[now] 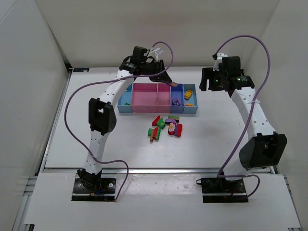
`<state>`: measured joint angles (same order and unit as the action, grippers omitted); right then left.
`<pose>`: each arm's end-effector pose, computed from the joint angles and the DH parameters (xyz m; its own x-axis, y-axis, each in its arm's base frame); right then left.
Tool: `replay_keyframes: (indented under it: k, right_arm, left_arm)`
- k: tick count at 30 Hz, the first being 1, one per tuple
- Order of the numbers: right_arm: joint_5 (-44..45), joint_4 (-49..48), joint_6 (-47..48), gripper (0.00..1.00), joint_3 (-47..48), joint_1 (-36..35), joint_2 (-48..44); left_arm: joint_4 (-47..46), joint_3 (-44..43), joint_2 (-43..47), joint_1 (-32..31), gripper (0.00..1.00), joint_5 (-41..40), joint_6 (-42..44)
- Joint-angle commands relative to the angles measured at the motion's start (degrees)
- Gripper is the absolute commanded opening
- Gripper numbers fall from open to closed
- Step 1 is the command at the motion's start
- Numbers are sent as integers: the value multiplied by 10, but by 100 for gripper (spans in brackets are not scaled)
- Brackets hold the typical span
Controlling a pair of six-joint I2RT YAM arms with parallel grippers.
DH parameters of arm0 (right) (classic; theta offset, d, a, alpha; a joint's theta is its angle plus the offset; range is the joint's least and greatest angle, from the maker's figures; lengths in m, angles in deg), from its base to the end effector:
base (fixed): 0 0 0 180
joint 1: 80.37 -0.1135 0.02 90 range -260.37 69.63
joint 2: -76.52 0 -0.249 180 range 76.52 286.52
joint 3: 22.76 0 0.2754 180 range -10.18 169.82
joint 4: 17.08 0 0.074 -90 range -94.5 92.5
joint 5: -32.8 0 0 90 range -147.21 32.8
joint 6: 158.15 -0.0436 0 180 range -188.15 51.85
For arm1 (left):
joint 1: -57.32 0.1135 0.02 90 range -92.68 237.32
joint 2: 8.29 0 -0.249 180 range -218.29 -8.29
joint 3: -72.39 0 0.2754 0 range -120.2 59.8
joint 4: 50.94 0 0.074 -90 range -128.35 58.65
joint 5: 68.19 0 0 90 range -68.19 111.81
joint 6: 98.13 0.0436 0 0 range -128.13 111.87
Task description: Sort the legos into containers by color
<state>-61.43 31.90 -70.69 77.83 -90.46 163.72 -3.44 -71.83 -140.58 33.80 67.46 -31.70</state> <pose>0.3650 0.0682 0.3576 -0.5828 -0.0588 -0.8105 -0.2081 0.9749 0.0789 0.4845 -0.2449 0.2939 -0.8137 0.0493 -0.5792 0.5312 0.4676 -0.7065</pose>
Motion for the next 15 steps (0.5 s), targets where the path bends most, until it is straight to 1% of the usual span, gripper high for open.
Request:
replay_keyframes:
  k: [1,6,7,10,15]
  right_arm:
    - [14,17,9,79,-13,25,-11]
    - [8,27,19,79,-9,44,-19]
    - [8,31,38,79,-9,45,-21]
    - [7,32,44,79,-11,49,-27]
    - [5,33,48,79,-21,49,-37]
  left_arm:
    - [33,-45,-12,-10,15,19,31]
    - [38,-66,-44,-20,17,21,34]
    - [40,-77,-60,-23,18,26,34]
    - [42,-105,-92,-25,18,23,34]
    - [38,-146,-126,-31,18,1,48]
